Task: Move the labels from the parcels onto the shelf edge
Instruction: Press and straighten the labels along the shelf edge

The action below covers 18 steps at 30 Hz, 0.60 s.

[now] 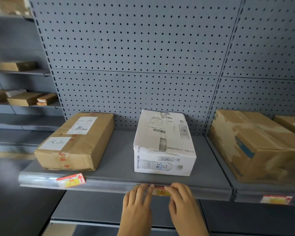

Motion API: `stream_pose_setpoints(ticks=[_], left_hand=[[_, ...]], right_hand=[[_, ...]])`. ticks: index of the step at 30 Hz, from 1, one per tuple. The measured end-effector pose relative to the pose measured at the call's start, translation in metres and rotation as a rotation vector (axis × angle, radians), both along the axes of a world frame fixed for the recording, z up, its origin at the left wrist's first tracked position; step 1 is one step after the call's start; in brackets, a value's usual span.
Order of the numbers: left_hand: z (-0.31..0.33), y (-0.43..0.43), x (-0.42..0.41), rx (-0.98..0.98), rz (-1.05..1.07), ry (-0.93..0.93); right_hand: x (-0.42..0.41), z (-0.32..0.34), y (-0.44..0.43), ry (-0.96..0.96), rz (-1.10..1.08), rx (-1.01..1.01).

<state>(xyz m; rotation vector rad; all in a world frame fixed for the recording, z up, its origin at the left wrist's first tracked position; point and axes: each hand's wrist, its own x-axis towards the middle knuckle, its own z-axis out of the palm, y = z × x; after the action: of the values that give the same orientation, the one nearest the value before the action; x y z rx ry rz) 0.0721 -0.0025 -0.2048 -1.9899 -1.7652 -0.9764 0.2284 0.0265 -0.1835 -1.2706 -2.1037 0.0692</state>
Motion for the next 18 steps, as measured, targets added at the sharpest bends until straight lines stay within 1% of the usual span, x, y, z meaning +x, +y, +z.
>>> stream_pose_setpoints(ticks=[6, 11, 14, 16, 18], left_hand=[[-0.002, -0.001, 0.002, -0.012, 0.081, 0.002], [0.001, -0.002, 0.003, -0.025, 0.116, 0.001], [0.004, -0.004, 0.003, -0.076, 0.103, 0.003], [0.005, -0.008, 0.005, -0.088, 0.104, -0.002], [0.004, -0.013, 0.005, -0.107, 0.113, -0.028]], right_hand=[[-0.002, -0.001, 0.0, -0.048, 0.022, -0.001], [0.001, -0.002, -0.002, -0.035, 0.057, 0.013], [0.003, -0.006, -0.002, -0.01, 0.08, 0.026], [0.006, -0.011, 0.0, -0.016, 0.078, 0.057], [0.006, -0.017, 0.002, -0.013, 0.062, 0.137]])
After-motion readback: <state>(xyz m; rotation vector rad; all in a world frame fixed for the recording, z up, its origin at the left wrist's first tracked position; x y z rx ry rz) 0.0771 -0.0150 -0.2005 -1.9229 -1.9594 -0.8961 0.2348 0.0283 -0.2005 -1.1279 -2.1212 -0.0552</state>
